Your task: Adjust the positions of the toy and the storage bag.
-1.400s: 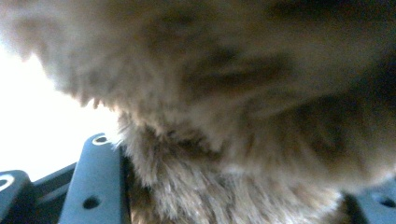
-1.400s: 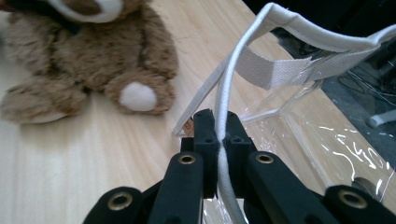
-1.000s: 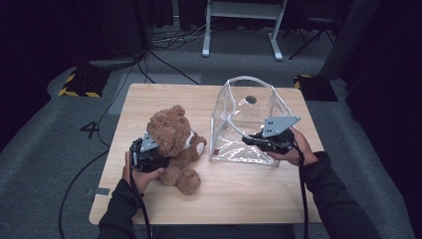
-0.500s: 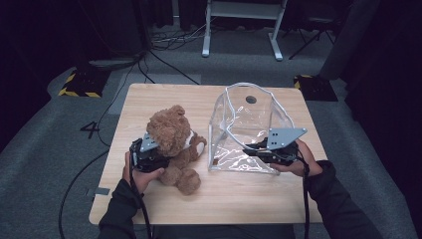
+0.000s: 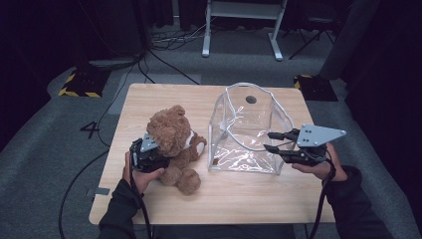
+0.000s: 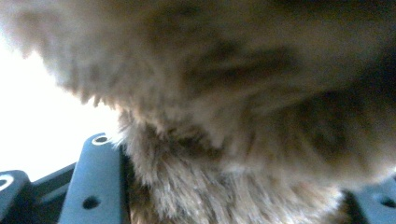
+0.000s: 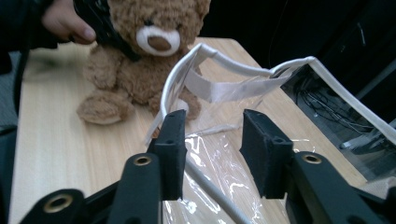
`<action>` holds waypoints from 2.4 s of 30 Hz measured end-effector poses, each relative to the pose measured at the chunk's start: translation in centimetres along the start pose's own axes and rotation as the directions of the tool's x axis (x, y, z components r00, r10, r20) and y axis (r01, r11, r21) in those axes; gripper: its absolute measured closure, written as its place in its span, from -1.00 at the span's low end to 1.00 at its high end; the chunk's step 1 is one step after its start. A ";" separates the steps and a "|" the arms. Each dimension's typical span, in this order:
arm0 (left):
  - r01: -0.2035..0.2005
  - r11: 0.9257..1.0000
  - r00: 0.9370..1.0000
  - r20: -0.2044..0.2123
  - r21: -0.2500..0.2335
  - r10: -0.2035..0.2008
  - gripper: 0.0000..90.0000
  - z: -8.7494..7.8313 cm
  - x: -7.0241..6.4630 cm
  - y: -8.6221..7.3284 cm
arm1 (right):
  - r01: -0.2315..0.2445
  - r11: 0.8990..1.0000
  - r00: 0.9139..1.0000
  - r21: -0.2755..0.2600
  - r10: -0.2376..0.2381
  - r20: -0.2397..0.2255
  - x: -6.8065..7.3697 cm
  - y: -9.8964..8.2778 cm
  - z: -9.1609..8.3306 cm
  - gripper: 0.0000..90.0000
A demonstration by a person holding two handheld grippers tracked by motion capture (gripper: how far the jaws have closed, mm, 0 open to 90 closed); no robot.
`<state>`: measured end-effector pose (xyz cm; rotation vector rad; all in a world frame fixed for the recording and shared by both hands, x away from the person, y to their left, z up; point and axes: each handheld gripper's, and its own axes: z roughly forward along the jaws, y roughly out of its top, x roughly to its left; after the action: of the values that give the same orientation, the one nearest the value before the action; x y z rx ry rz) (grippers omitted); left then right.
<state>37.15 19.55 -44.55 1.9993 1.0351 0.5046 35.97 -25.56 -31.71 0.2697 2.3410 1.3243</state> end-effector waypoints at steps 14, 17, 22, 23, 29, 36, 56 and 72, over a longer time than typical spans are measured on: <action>-0.002 1.000 1.000 0.003 -0.003 0.002 -0.05 0.0 0.0 0.0 | -0.173 0.983 0.951 0.057 0.152 0.269 -5.6 -1.2 -0.4 -0.13; -0.003 1.000 1.000 0.004 -0.002 0.003 -0.05 0.0 0.0 0.0 | -0.206 0.976 0.939 0.077 0.175 0.295 -6.4 -1.8 0.2 -0.16; -0.005 1.000 1.000 0.003 -0.001 0.005 -0.05 0.0 0.0 0.0 | -0.248 0.962 0.922 0.110 0.199 0.333 -7.0 -2.6 0.6 -0.17; -0.004 1.000 1.000 0.003 -0.001 0.004 -0.05 0.0 0.0 0.0 | -0.274 0.956 0.911 0.109 0.221 0.347 -7.3 -3.1 0.6 -0.18; -0.006 1.000 1.000 0.001 0.000 0.006 -0.05 0.0 0.0 0.0 | -0.305 0.946 0.893 0.105 0.246 0.375 -7.8 -3.9 0.2 -0.21; -0.006 1.000 1.000 0.001 -0.001 0.006 -0.05 0.0 -0.1 0.0 | -0.340 0.940 0.869 0.021 0.306 0.389 -8.2 -4.9 -1.9 -0.26; -0.013 1.000 1.000 0.011 -0.013 0.013 -0.04 0.2 0.0 -0.1 | -0.481 0.868 0.830 0.124 0.405 0.385 -7.4 -15.7 -1.6 -0.46; -0.022 1.000 1.000 0.006 -0.016 0.022 -0.03 0.2 -0.2 -0.1 | -0.525 0.819 0.828 0.232 0.428 0.363 -3.6 -22.8 -0.5 -0.56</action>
<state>37.09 19.35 -44.74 1.9994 1.0034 0.5166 39.91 -39.15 -49.89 1.1564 2.2916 0.9905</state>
